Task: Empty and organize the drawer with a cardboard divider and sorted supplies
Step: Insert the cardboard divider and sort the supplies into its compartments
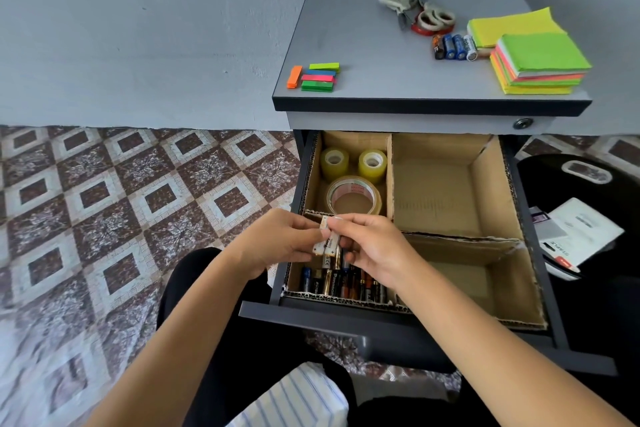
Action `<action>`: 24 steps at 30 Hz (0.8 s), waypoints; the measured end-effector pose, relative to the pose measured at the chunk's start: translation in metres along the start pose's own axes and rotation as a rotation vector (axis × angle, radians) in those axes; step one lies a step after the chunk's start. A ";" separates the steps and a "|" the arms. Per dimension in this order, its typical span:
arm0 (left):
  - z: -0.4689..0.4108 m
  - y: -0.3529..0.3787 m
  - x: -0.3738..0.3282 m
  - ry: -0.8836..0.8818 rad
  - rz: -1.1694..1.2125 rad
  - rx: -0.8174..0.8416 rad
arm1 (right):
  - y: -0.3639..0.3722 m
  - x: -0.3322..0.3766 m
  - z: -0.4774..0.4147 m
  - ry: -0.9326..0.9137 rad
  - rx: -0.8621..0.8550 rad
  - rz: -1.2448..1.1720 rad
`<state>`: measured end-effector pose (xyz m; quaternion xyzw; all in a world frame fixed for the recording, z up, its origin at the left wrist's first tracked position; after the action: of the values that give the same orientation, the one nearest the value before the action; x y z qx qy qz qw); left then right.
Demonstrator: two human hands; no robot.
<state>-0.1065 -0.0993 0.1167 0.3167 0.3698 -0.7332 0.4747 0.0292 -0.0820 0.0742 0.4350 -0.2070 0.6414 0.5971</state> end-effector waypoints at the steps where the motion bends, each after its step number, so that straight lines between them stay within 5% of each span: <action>1: 0.000 -0.008 -0.002 0.045 -0.109 -0.068 | -0.001 -0.002 0.000 0.013 -0.017 -0.015; 5: -0.007 -0.037 -0.009 0.256 -0.413 -0.524 | -0.003 -0.015 -0.003 0.099 -0.107 0.031; 7: -0.021 -0.037 -0.009 0.334 -0.428 -0.597 | -0.002 -0.022 -0.009 0.128 -0.153 0.086; 15: -0.072 -0.012 0.016 0.321 -0.334 -0.446 | 0.011 -0.032 -0.034 0.119 -0.276 0.236; 24: -0.073 -0.011 0.024 0.295 -0.194 -0.475 | 0.013 -0.039 -0.049 0.083 -0.307 0.316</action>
<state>-0.1174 -0.0460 0.0613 0.2631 0.6246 -0.6140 0.4045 -0.0020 -0.0690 0.0192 0.2744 -0.3432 0.7051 0.5566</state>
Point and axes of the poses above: each hand's wrist, its own z-axis away from the middle knuckle, its own y-axis out of the palm, x = y × z, the point moved 4 cm from there along -z, towards the middle knuckle, and after that the axes turned 1 degree about y, right-handed, at the moved point
